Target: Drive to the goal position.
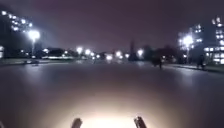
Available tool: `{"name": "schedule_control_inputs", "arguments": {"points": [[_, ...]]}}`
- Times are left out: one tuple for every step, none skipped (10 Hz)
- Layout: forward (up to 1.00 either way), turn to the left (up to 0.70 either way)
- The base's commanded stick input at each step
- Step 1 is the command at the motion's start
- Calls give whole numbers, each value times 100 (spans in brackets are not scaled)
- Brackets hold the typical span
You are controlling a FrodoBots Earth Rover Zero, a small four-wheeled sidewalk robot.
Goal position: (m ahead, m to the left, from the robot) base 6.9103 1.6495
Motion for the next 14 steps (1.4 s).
{"name": "schedule_control_inputs", "arguments": {"points": [[100, 0], [100, 0], [100, 0], [100, 0], [100, 0], [100, 0], [100, 0], [100, 0], [100, 0], [100, 0], [100, 0], [100, 0], [100, 0], [100, 0]]}}
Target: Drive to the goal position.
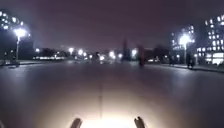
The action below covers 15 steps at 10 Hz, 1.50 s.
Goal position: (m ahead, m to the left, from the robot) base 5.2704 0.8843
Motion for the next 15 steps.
{"name": "schedule_control_inputs", "arguments": {"points": [[100, 0], [100, 0], [100, 0], [100, 0], [100, 0], [100, 0], [100, 0], [100, 0], [100, 0], [100, 0], [100, 0], [100, 0], [100, 0], [100, 0], [100, 0]]}}
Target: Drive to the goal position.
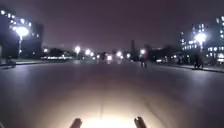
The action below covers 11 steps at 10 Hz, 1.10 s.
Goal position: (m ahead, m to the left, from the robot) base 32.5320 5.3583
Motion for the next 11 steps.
{"name": "schedule_control_inputs", "arguments": {"points": [[100, 0], [100, 0], [100, 0], [100, 0], [100, 0], [100, 0], [100, 0], [100, 0], [100, 0], [100, 0], [100, 0]]}}
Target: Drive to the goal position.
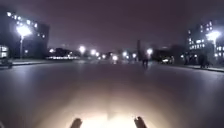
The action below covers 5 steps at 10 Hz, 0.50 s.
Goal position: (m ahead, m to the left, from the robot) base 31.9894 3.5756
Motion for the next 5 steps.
{"name": "schedule_control_inputs", "arguments": {"points": [[100, 0], [100, 0], [100, 0], [100, 0], [100, 0]]}}
